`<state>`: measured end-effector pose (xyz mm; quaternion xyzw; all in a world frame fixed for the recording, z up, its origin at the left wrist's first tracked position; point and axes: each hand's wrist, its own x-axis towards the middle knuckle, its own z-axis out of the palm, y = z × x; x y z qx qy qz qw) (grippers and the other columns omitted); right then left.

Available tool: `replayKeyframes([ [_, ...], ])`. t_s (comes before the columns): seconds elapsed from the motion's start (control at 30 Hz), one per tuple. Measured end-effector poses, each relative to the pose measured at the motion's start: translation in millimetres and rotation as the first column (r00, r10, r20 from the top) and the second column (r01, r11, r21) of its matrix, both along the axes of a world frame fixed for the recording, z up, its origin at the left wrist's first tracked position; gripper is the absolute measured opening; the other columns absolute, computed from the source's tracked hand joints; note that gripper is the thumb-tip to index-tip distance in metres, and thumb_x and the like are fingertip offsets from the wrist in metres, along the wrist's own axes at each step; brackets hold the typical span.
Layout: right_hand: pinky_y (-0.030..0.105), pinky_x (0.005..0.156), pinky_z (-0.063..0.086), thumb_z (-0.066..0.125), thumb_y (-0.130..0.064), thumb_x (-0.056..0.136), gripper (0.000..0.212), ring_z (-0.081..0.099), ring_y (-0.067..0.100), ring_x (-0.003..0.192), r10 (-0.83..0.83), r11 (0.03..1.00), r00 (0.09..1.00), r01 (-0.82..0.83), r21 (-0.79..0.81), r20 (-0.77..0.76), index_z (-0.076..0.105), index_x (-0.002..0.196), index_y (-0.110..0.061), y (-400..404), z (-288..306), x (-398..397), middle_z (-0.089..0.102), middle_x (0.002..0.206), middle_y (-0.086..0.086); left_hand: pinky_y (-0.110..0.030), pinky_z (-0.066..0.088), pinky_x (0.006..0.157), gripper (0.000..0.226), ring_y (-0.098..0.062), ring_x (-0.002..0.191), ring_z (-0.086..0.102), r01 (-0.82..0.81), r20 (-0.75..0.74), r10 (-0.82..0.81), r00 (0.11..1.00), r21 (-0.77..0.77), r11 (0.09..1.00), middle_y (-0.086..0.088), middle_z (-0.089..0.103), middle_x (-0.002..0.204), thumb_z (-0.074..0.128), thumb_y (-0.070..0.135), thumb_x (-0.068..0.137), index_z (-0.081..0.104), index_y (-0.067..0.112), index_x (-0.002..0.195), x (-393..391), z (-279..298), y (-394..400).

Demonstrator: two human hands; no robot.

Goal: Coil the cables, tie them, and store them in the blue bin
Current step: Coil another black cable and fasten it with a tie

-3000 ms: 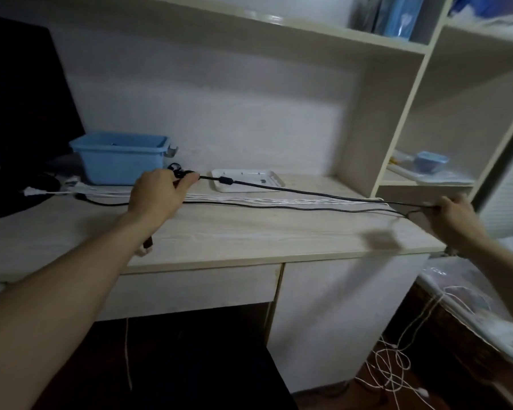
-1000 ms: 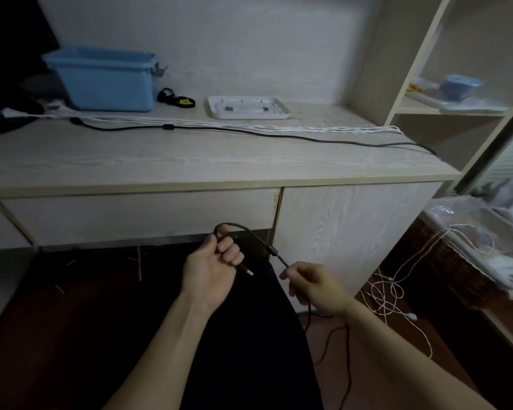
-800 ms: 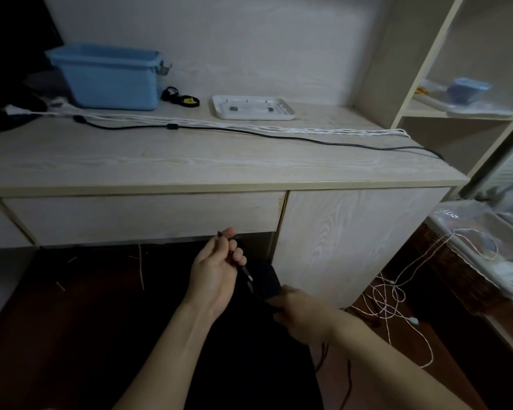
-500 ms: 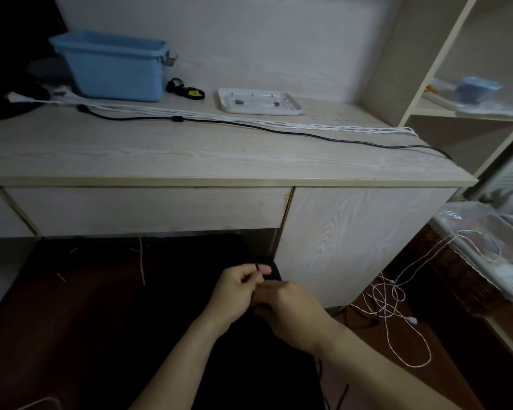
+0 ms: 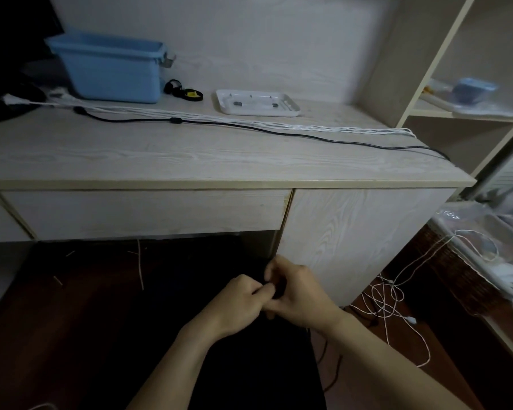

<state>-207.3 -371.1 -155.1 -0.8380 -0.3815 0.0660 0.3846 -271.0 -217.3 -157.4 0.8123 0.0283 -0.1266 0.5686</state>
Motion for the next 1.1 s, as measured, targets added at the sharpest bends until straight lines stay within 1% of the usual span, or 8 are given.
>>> replayKeyframes([
  [0.07,0.018,0.062,0.048,0.083,-0.03,0.076,0.031,0.063,0.007,0.068,0.07,0.997,0.996,-0.068,0.03,-0.056,0.062,0.096,-0.019,-3,-3,3,0.066,0.075,-0.009,-0.021,0.035,0.05,0.049,-0.007,0.042,0.043,-0.018,-0.001,0.018,1.0,-0.092,0.996,0.005,0.052,0.049,0.049,0.033,0.101,0.066,0.015,0.059,-2,2,0],
  [0.17,0.018,0.075,0.045,0.071,-0.049,0.084,0.028,0.057,0.01,0.084,0.095,0.993,0.985,-0.083,0.084,-0.144,0.071,0.094,-0.023,-6,-8,9,0.06,0.089,0.002,-0.022,0.015,0.037,0.049,-0.009,0.034,0.024,-0.062,-0.069,0.039,0.997,-0.36,0.931,-0.004,0.035,0.047,0.049,0.034,0.101,0.062,0.01,0.061,-3,-1,7],
  [0.33,0.024,0.074,0.045,0.046,-0.032,0.103,0.032,0.057,0.008,0.075,0.095,0.989,0.939,-0.051,0.141,-0.33,0.063,0.084,-0.014,-8,-9,10,0.061,0.08,-0.003,-0.022,0.014,0.039,0.037,-0.009,0.041,0.019,-0.227,-0.156,0.167,0.974,-0.75,0.622,0.002,0.022,0.051,0.048,0.03,0.094,0.054,0.011,0.063,0,-6,16],
  [0.47,0.035,0.079,0.052,0.04,-0.043,0.102,0.047,0.065,0.02,0.071,0.11,0.955,0.821,0.069,0.289,-0.56,0.058,0.075,-0.009,-6,-3,5,0.063,0.065,0.01,-0.024,0.028,0.045,0.029,-0.013,0.05,0.027,-0.259,-0.183,0.19,0.964,-0.8,0.541,0.0,0.025,0.059,0.046,0.025,0.096,0.054,0.006,0.076,1,-6,10],
  [0.53,0.038,0.064,0.051,0.044,-0.048,0.099,0.048,0.058,0.025,0.052,0.12,0.915,0.73,0.181,0.36,-0.673,0.055,0.071,-0.01,-5,-1,3,0.049,0.051,0.011,-0.028,0.037,0.054,0.021,-0.017,0.056,0.035,-0.22,-0.176,0.133,0.975,-0.829,0.515,-0.003,0.031,0.063,0.049,0.02,0.095,0.054,0.004,0.083,1,-9,7],
  [0.67,0.02,0.04,0.02,0.053,-0.044,0.095,0.045,0.022,0.011,0.035,0.072,0.858,0.617,0.362,0.364,-0.784,0.056,0.067,-0.01,-11,5,6,0.028,0.046,0.002,-0.037,0.048,0.076,0.019,-0.021,0.065,0.044,-0.108,-0.126,0.001,0.992,-0.85,0.516,-0.006,0.039,0.068,0.049,0.017,0.093,0.059,0.002,0.086,-1,-12,2],
  [0.9,0.015,0.039,0.016,0.052,-0.03,0.093,0.026,0.024,0.009,0.037,0.113,0.792,0.596,0.429,0.434,-0.795,0.055,0.094,-0.004,-11,8,6,0.04,0.055,0.005,-0.028,0.029,0.055,0.053,-0.015,0.056,0.03,-0.16,-0.209,-0.015,0.978,-0.79,0.592,-0.003,0.03,0.063,0.041,0.046,0.101,0.051,0.011,0.062,4,-12,-7],
  [1.1,0.019,0.037,0.023,0.057,-0.028,0.092,0.031,0.032,0.013,0.036,0.114,0.831,0.609,0.375,0.411,-0.785,0.059,0.076,-0.001,-9,4,7,0.054,0.064,0.01,-0.026,0.032,0.047,0.039,-0.012,0.047,0.03,-0.15,-0.195,-0.083,0.977,-0.912,0.381,0.0,0.031,0.062,0.037,0.03,0.105,0.055,0.011,0.075,1,-11,-7],
])
